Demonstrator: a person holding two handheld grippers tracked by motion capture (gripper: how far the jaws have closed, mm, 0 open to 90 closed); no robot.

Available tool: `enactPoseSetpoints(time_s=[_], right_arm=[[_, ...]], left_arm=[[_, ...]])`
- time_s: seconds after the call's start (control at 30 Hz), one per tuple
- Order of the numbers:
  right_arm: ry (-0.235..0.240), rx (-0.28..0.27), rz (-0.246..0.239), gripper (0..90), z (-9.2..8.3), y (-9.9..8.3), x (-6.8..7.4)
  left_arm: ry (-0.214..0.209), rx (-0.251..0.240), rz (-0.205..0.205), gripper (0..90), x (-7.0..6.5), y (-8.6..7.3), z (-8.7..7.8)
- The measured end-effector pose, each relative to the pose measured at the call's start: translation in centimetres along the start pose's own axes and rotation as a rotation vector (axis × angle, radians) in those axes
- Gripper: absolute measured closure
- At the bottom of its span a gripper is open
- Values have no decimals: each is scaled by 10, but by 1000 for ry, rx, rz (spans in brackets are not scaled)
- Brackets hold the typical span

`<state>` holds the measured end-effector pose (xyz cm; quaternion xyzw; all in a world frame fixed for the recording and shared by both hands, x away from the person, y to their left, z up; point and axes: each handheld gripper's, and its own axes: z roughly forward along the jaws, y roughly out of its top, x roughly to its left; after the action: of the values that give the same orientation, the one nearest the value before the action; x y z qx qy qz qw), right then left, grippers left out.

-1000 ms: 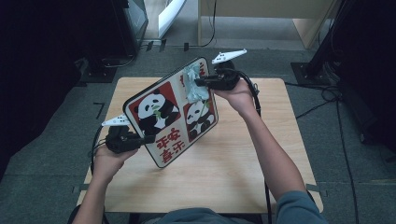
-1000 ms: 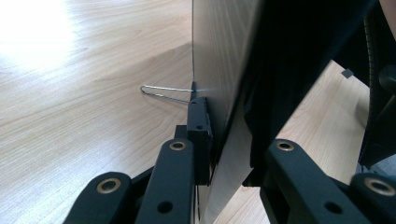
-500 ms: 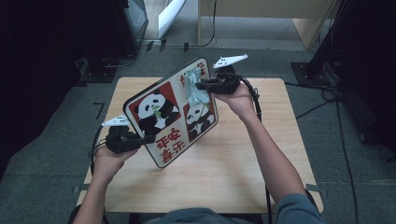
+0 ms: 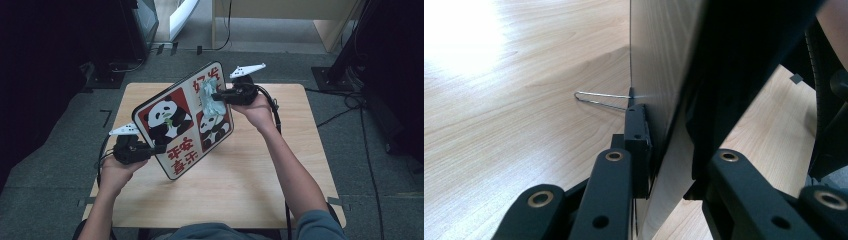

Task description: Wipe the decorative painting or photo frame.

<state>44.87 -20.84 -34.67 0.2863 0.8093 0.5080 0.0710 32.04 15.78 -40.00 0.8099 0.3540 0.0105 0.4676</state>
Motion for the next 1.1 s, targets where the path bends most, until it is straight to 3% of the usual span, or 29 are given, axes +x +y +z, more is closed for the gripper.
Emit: enactPoseSetpoints(time_s=[1.1], right_arm=[[-30, 25, 9, 823, 9, -37, 2]], left_arm=[[3, 0, 2, 794, -2, 0, 0]])
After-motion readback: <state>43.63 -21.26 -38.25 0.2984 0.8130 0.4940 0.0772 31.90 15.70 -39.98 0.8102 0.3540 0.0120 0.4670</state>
